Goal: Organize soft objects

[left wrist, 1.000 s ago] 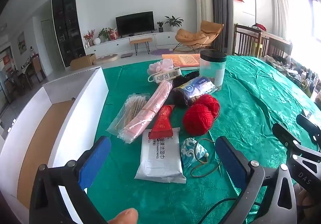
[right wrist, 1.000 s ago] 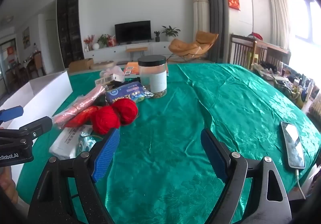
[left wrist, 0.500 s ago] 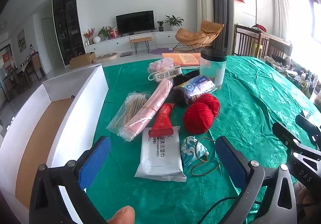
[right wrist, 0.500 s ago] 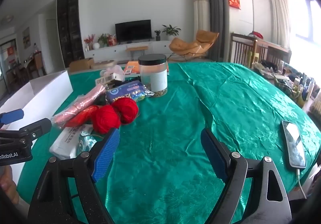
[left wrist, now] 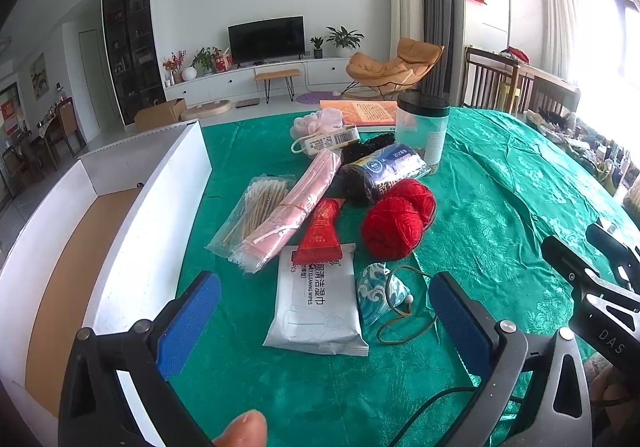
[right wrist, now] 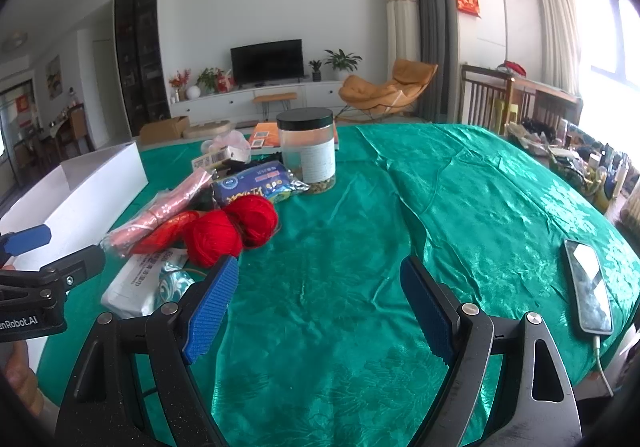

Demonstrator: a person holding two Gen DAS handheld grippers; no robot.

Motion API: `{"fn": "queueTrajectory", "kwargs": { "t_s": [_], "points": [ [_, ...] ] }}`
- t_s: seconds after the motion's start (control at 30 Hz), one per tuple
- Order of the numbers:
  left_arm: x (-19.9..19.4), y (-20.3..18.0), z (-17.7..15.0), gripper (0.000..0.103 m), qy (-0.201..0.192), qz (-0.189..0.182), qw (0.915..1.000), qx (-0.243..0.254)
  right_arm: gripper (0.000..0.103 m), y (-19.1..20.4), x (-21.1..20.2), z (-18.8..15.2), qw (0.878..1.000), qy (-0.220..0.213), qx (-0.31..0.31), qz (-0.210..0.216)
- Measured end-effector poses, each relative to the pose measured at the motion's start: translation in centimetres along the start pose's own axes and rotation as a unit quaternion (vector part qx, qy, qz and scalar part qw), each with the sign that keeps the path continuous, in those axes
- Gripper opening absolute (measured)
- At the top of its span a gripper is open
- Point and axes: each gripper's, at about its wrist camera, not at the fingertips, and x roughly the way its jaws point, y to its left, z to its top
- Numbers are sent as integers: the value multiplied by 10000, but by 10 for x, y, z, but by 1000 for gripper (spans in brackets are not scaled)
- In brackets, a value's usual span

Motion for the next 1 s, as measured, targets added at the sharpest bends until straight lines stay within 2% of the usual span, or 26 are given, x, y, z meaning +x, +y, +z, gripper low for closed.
{"fn": "queueTrajectory", "kwargs": {
  "t_s": [1.0],
  "points": [
    [6, -7, -4, 103, 102, 131, 9998, 132, 85, 2, 2, -1, 9999, -48, 33, 83]
  ]
}}
